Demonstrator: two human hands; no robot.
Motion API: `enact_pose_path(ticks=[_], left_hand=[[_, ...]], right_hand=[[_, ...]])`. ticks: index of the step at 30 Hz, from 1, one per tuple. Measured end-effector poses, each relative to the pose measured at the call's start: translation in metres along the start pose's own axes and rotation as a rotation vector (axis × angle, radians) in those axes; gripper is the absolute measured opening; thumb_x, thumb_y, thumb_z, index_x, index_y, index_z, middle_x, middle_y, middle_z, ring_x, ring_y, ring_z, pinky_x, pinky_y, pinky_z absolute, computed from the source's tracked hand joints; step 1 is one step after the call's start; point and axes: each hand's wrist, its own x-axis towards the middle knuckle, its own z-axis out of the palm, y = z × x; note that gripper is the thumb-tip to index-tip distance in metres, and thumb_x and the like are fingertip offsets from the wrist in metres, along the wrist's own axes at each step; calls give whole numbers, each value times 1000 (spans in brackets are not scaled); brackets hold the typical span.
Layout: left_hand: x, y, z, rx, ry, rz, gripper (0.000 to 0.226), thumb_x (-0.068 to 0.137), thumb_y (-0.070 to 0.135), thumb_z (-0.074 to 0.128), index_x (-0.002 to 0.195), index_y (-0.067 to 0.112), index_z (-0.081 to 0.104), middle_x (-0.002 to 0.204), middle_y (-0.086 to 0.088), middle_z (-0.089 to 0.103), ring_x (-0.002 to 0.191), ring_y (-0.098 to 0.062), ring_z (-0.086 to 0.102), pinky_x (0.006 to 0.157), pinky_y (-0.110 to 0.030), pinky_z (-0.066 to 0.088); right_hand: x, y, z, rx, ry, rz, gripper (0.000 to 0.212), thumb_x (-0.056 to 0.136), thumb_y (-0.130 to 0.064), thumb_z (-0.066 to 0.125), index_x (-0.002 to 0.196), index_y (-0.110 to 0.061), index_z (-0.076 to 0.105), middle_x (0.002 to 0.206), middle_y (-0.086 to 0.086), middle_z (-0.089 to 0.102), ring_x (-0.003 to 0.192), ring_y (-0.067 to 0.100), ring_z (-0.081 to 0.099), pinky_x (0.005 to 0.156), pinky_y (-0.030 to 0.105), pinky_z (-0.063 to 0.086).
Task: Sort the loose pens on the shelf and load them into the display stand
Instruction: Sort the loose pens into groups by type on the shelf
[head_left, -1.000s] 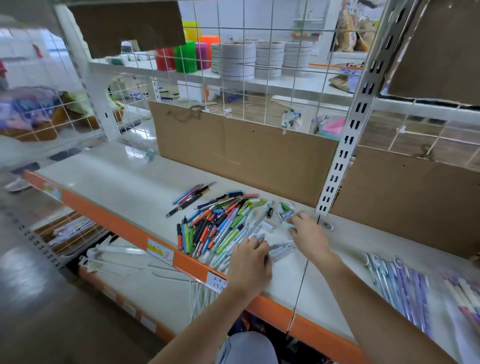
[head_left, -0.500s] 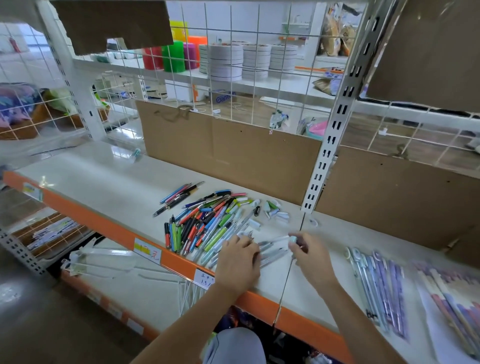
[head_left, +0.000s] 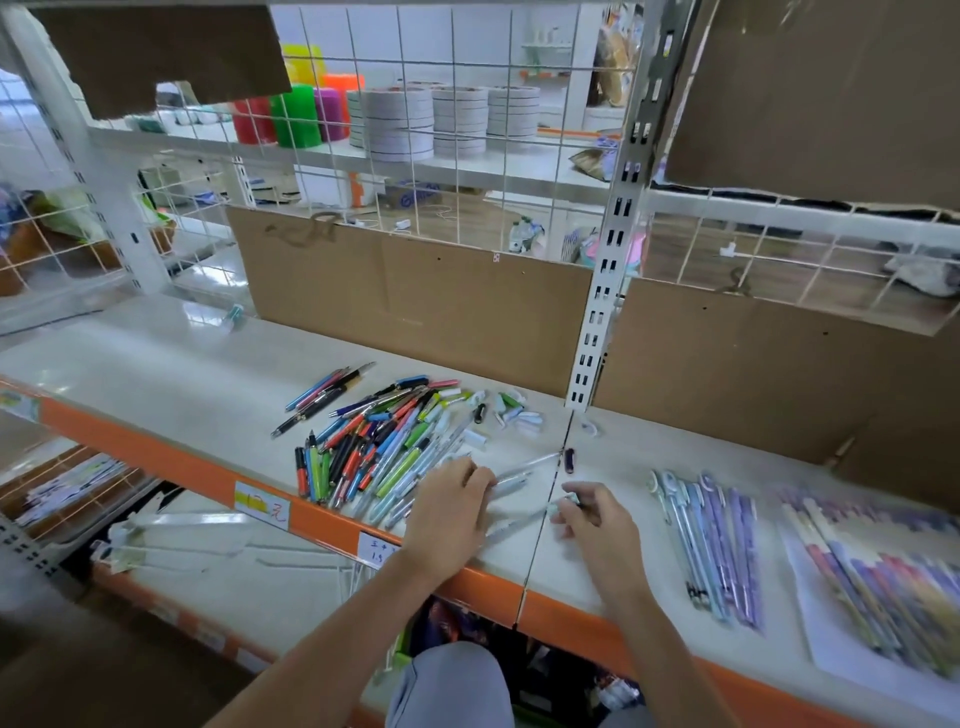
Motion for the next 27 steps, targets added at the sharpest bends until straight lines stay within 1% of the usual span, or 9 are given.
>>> enact_pose_path(ticks=[1,3,5,8,12,16,20,23,27], left_hand=[[-1,0,1,-16,45,55,7,85,18,57,89,16,62,78,-1,54,63,-19,52,52,-29,43],[-3,2,1,-76,83,114,20,91,26,44,89,17,62,74,0,52,51,-15,48,41,-25,38],[-4,3,-1,-129,88,133,27,93,30,38,92,19,62,73,1,52,47,-14,47,38,-24,39],[-6,2,-1,-153,68,134,25,93,34,36,96,25,59,74,4,53,45,-12,48,36,-22,37],[-7,1,-1,-150,55,129,17,94,36,36,98,32,52,76,7,51,43,-10,44,38,-18,29],[-8,0,1,-163,49,152,23,95,36,36,97,27,57,79,6,52,43,-10,44,40,-16,27],[-9,-2,4,-186,49,165,36,95,36,35,91,15,64,82,3,54,46,-15,50,44,-19,33],[-9,-2,4,-201,-7,148,52,94,43,24,96,10,64,90,-1,56,56,-21,56,51,-28,44],[-8,-1,2,-209,-64,137,61,91,48,18,100,10,64,96,-2,56,66,-25,58,58,-34,47]], right_hand=[[1,1,-1,30,13,1,11,94,-11,55,101,-16,61,82,2,68,63,4,63,60,16,50],[4,1,-3,115,47,9,14,95,-8,53,104,-11,62,86,5,67,65,2,64,60,16,51],[6,1,-5,205,64,23,13,95,-6,51,104,-7,61,89,8,66,66,2,65,58,15,51],[6,-1,-6,267,52,25,13,96,-8,52,103,-8,62,90,8,66,68,4,65,58,15,50],[4,-2,-6,242,18,20,11,94,-10,54,101,-12,63,87,4,67,69,4,64,60,16,50],[4,-2,-5,239,13,14,10,94,-11,56,99,-14,63,87,3,67,69,3,64,60,15,50],[4,-3,-6,246,0,27,10,93,-13,57,100,-14,65,85,1,68,68,3,64,61,15,50],[3,-5,-8,247,-29,32,11,93,-12,56,99,-13,66,81,1,69,65,3,63,61,16,49],[-1,-6,-5,132,-88,-2,9,92,-13,58,97,-15,66,79,0,68,66,5,61,64,18,47]])
